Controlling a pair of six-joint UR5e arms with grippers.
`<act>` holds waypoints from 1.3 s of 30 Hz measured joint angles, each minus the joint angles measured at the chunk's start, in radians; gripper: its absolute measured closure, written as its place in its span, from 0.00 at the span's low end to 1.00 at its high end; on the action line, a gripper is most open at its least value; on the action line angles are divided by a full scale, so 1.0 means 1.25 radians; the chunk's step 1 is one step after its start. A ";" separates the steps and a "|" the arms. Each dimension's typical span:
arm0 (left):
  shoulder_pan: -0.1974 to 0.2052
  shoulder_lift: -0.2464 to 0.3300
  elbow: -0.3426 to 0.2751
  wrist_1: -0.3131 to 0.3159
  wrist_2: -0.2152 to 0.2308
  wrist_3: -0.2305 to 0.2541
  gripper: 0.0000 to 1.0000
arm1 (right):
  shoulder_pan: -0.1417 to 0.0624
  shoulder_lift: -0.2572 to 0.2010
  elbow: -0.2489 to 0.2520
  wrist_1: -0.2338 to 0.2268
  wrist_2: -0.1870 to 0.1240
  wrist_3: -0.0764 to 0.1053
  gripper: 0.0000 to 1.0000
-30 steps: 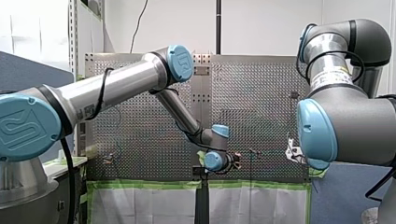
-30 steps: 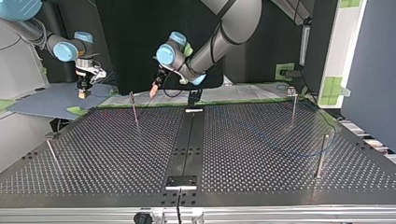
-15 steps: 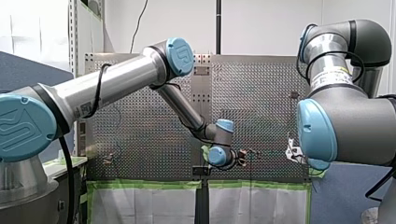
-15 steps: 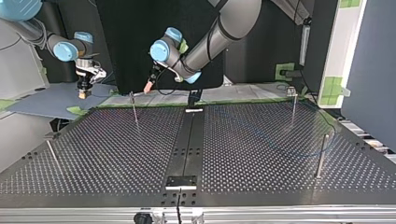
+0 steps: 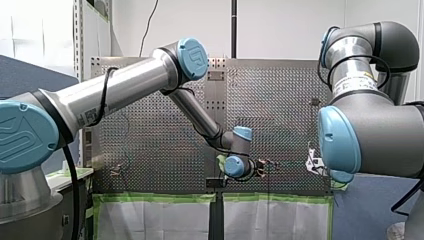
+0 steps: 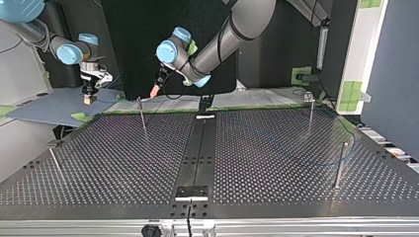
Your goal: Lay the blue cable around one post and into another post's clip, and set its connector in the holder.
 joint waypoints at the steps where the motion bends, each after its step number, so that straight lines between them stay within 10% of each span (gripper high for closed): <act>1: 0.000 0.000 0.000 0.000 0.000 0.000 0.00 | 0.000 0.000 0.000 0.000 -0.001 0.000 1.00; 39: 0.001 0.015 -0.010 -0.002 -0.015 -0.003 0.00 | -0.003 0.003 0.000 -0.001 0.000 0.005 1.00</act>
